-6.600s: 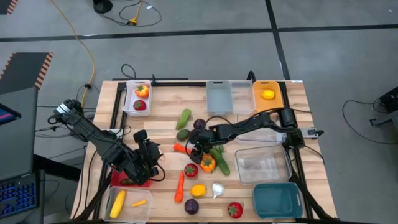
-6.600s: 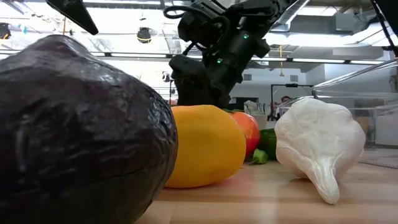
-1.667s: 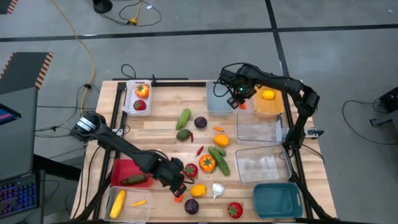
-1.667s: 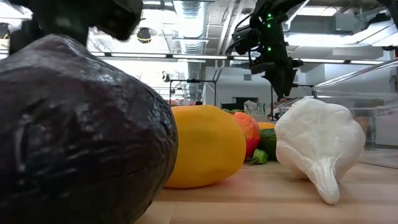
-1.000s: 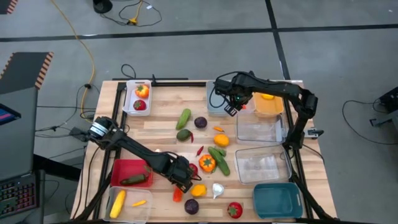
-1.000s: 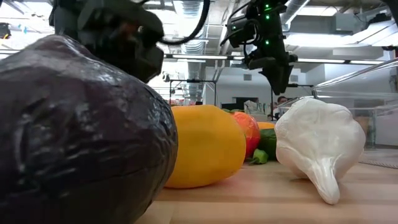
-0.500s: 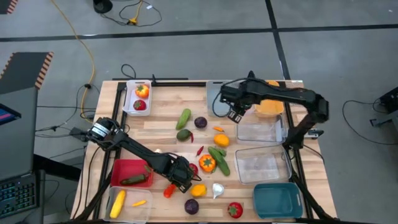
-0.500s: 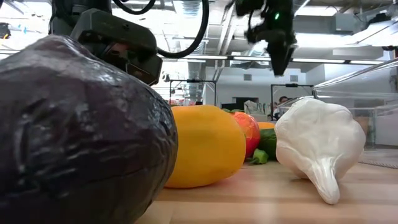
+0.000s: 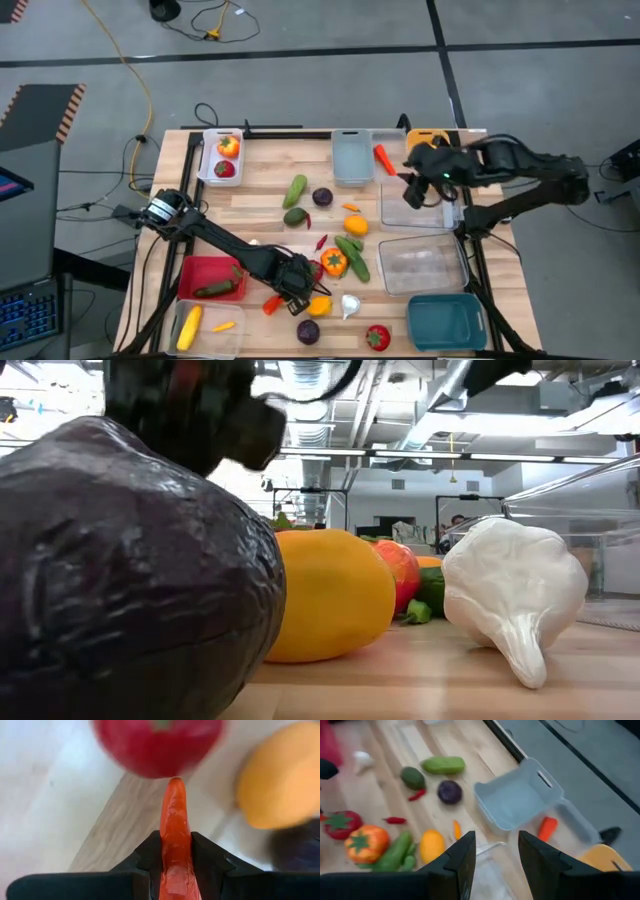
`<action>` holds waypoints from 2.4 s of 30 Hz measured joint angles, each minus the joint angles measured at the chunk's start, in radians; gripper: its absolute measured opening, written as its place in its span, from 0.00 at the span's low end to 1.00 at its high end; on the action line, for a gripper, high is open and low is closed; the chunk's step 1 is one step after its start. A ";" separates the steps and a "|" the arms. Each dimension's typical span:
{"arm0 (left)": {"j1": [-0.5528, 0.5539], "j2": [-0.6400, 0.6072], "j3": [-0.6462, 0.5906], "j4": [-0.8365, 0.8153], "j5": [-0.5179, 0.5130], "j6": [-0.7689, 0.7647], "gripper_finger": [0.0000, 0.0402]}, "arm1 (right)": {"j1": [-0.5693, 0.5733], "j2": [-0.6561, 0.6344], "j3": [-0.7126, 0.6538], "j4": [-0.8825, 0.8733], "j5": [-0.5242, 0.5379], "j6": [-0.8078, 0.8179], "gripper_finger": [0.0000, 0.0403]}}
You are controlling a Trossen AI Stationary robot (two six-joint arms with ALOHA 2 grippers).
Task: Sort produce into baskets
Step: Put the carrot into the top white transparent bin
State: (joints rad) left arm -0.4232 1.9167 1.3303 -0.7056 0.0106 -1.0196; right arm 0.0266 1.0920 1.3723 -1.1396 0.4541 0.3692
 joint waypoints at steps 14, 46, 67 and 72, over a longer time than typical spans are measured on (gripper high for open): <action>0.094 -0.001 0.368 -0.166 -0.268 0.436 0.20 | 0.121 -0.184 -0.348 0.311 -0.004 0.051 0.44; 0.645 0.046 0.322 0.857 -0.356 0.765 0.20 | 0.190 -0.204 -0.361 0.761 -0.008 -0.248 0.44; 0.739 0.610 0.759 1.147 -0.209 0.741 0.21 | 0.188 -0.200 -0.360 0.773 -0.010 -0.249 0.44; 0.738 0.639 0.877 0.987 -0.198 0.760 0.31 | 0.190 -0.200 -0.360 0.755 -0.010 -0.247 0.44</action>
State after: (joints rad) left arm 0.3147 2.5557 2.2077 0.2816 -0.1877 -0.2593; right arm 0.2165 0.8917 1.0119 -0.3847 0.4438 0.1223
